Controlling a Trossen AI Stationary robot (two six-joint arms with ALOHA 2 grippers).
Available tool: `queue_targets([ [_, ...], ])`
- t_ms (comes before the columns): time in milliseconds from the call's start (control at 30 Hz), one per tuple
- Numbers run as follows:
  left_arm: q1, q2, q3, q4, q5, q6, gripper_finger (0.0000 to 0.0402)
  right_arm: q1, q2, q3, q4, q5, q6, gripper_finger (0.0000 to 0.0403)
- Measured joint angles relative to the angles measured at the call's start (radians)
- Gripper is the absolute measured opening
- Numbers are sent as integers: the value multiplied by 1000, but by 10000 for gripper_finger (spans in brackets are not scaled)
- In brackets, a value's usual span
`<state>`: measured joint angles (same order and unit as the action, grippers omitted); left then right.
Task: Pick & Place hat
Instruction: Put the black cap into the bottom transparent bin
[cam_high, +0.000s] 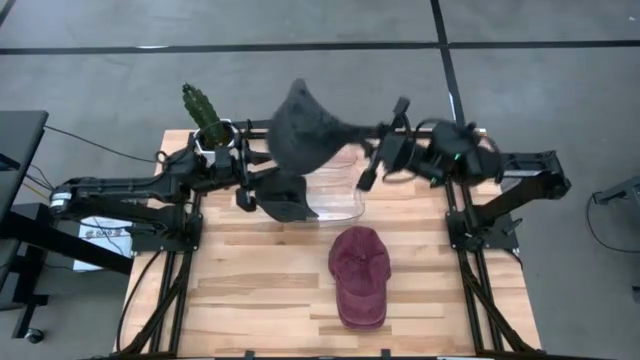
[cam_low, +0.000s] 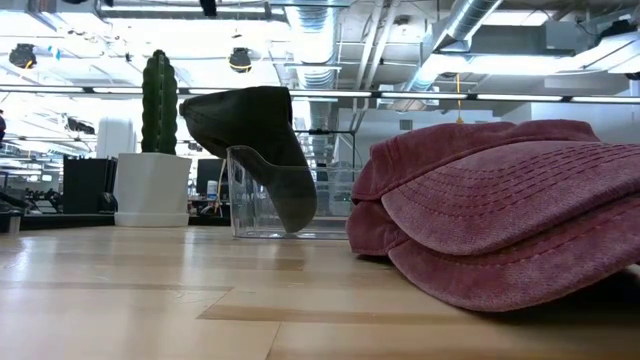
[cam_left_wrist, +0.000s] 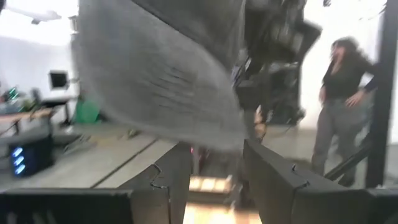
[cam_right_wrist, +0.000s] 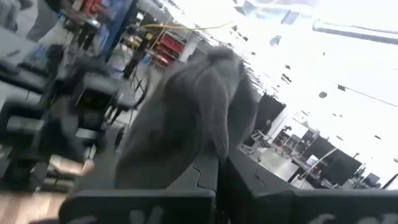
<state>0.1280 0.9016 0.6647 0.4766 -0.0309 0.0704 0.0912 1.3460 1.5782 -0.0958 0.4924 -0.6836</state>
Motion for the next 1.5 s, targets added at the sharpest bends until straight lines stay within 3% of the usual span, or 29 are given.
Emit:
queue_targets([
  [167, 55, 9, 0, -70, -2, 0, 144, -86, -2, 85, -144, -81, 90, 0],
  [433, 90, 10, 0, -90, -1, 0, 144, -184, 20, 88, -341, -182, 230, 0],
  [767, 88, 10, 0, -100, 1, 0, 143, -254, 117, 83, -534, -250, 314, 0],
  [1000, 98, 10, 0, -176, -3, -1, 143, -257, 108, 83, -713, -258, 378, 0],
  [1300, 103, 10, 0, -250, -3, 2, 143, -241, 92, 78, -748, -258, 415, 0],
  [1500, 103, -8, 0, -297, -3, 3, 136, -245, 78, 0, -735, -253, 423, 0],
])
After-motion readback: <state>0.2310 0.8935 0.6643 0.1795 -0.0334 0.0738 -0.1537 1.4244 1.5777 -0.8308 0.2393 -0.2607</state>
